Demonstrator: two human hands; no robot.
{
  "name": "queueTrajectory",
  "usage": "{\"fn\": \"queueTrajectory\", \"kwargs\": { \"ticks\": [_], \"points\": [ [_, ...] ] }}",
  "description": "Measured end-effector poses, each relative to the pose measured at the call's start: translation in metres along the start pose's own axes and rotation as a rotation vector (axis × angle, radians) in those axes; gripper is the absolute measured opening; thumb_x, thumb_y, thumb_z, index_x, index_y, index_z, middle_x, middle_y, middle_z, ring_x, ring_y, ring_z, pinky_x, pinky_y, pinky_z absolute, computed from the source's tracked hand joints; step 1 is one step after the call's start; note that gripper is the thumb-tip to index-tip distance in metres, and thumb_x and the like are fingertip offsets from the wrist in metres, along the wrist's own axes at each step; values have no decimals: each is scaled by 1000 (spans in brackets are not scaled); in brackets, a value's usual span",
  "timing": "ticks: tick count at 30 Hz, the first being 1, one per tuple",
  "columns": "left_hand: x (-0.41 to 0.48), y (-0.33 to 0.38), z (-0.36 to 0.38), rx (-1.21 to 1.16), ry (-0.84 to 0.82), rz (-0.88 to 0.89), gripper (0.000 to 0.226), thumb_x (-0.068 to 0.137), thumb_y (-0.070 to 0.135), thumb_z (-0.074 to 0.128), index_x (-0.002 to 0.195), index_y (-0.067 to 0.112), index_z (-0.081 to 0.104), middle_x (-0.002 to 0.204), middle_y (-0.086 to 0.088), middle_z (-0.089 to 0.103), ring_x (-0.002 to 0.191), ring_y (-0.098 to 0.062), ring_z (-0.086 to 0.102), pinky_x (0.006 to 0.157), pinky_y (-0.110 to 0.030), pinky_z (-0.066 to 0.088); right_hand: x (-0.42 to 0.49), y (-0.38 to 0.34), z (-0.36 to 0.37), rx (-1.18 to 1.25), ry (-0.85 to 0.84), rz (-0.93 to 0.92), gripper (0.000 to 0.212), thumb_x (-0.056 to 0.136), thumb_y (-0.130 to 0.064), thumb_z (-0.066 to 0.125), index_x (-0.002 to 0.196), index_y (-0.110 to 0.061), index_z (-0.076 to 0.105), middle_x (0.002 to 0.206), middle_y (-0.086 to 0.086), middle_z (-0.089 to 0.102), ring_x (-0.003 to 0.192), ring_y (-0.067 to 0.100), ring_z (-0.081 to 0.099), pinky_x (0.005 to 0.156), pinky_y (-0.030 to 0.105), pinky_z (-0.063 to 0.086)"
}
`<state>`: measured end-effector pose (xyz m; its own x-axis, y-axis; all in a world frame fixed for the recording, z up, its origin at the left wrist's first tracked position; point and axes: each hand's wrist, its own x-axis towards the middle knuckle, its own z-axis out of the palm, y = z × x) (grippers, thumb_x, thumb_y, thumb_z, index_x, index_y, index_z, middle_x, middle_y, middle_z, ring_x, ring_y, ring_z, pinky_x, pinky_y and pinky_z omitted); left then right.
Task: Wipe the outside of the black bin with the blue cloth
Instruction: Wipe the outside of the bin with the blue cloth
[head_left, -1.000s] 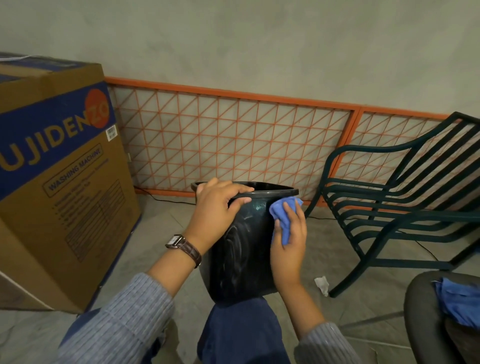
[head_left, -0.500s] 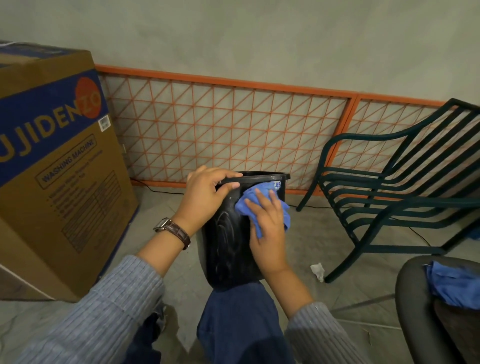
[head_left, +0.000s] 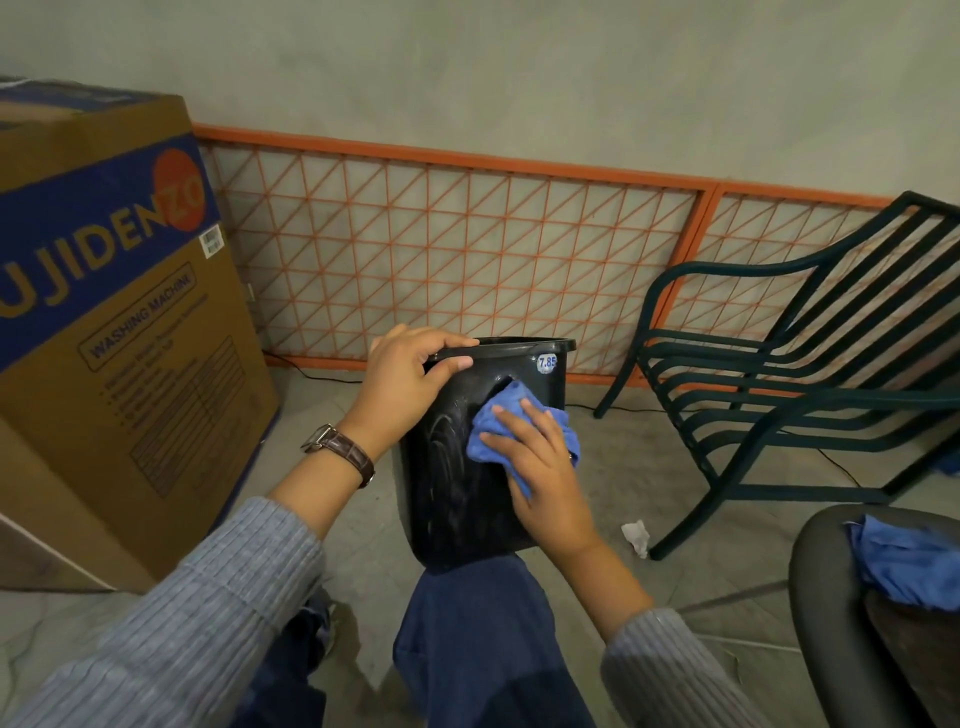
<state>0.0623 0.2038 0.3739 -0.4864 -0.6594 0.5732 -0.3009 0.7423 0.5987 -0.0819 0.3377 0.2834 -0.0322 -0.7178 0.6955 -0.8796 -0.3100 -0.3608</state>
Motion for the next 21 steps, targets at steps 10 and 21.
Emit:
{"fn": "queueTrajectory", "kwargs": {
  "ticks": [10, 21],
  "points": [
    [-3, -2, -2, 2, 5, -11, 18, 84, 33, 63, 102, 35, 67, 97, 21, 63, 89, -11, 52, 87, -40, 39, 3, -4, 5, -8, -15, 16, 30, 92, -21, 52, 121, -16, 58, 140, 0, 46, 140, 23, 23, 112, 49, 25],
    [0, 3, -3, -4, -12, 13, 16, 84, 31, 64, 99, 33, 68, 94, 26, 59, 86, -5, 49, 87, -39, 41, -9, -3, 6, 12, 3, 9, 24, 90, -12, 53, 112, -15, 62, 134, 1, 52, 138, 24, 28, 112, 49, 25]
  ]
}}
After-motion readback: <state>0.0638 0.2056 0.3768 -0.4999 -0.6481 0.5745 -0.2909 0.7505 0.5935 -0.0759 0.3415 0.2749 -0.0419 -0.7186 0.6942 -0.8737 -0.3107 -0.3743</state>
